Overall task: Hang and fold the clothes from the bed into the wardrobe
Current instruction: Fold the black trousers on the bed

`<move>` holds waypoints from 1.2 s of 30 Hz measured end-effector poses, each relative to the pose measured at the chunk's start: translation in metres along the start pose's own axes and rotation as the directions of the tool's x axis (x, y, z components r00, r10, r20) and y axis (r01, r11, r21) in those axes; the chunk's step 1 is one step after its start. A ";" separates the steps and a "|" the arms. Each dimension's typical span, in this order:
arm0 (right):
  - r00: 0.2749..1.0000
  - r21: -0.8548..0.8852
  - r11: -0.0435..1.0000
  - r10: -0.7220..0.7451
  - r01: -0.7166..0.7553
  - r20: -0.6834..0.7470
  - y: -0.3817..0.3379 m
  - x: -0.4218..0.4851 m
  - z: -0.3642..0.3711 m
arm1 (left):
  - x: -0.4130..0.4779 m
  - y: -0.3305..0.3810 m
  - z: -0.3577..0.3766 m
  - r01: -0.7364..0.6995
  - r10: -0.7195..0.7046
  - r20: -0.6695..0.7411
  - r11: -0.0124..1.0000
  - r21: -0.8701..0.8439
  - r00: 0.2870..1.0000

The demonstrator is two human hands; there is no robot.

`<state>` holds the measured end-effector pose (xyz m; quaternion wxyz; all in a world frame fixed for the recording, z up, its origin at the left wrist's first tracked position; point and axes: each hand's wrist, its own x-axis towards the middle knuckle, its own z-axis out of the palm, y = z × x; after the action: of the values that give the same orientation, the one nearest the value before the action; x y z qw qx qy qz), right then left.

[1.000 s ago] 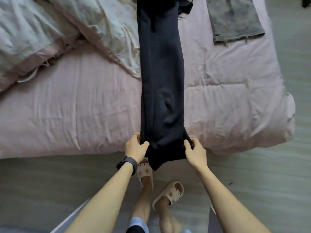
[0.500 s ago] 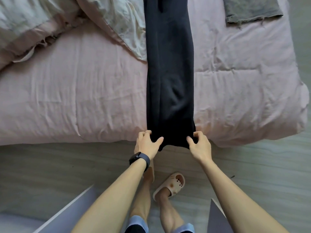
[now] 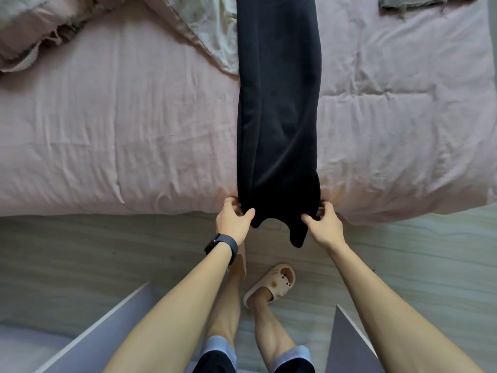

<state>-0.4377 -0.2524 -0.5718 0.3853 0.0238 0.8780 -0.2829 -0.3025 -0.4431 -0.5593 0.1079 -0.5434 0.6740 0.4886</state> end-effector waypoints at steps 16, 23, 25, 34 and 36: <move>0.991 0.123 0.992 -0.020 0.004 0.129 -0.016 -0.126 -0.056 | -0.096 0.009 -0.064 0.111 -0.068 0.273 0.983 -0.145 0.960; 0.994 0.253 0.967 -0.057 0.032 0.092 -0.027 -0.165 -0.103 | -0.153 0.029 -0.092 0.099 -0.046 0.231 0.969 -0.224 0.972; 0.999 0.227 0.974 -0.024 0.013 0.047 -0.026 -0.173 -0.109 | -0.164 0.031 -0.099 0.055 -0.037 0.137 0.991 -0.126 0.990; 0.991 0.348 0.931 0.071 -0.107 0.114 -0.025 -0.217 -0.114 | -0.213 0.046 -0.123 0.086 -0.069 0.158 0.991 -0.104 0.985; 0.996 0.374 0.925 0.033 -0.063 0.086 -0.025 -0.226 -0.118 | -0.224 0.052 -0.129 0.036 -0.009 0.197 0.990 -0.133 0.980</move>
<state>-0.3639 -0.1731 -0.3399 0.4145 0.1078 0.7908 -0.4372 -0.2104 -0.4061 -0.3153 0.1419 -0.5064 0.6189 0.5834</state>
